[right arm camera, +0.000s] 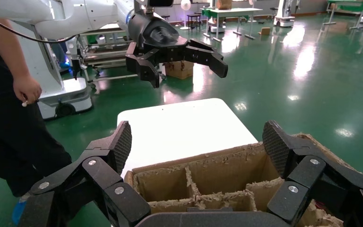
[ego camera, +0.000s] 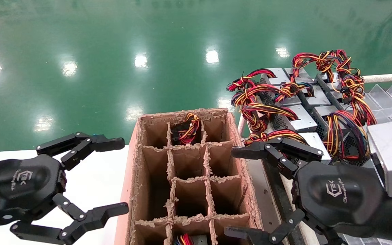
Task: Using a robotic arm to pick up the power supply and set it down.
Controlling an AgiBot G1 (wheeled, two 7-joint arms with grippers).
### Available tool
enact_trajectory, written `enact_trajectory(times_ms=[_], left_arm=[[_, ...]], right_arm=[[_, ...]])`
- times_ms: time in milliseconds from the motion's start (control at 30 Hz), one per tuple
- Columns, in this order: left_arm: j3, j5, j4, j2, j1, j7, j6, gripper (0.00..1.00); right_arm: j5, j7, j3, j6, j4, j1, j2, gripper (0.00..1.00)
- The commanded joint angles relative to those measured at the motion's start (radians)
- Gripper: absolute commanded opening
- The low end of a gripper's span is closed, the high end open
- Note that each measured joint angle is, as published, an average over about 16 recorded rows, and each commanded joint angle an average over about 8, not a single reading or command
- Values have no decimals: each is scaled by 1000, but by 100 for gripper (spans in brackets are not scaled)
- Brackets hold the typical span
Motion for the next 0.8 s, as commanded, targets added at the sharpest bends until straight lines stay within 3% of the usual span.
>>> enact_trajectory(times_ms=[33,133,167,367,567,800], left_arm=[[0,0,0,0,0,0,0,43],[0,0,0,0,0,0,0,5],[0,0,0,0,0,0,0,0],[0,0,0,0,0,0,0,0],[0,0,0,0,0,0,0,0],[0,0,0,0,0,0,0,0]], right_arm=[[0,0,0,0,0,0,0,100],[0,0,0,0,0,0,0,100],[0,0,-1,0,0,0,-1,100],[-75,-22,-14,47,4,20,-11,100],[-325,-98,-68,200,35,102,-74,100],[-587,-225,-152,351,6,206,-234,100]])
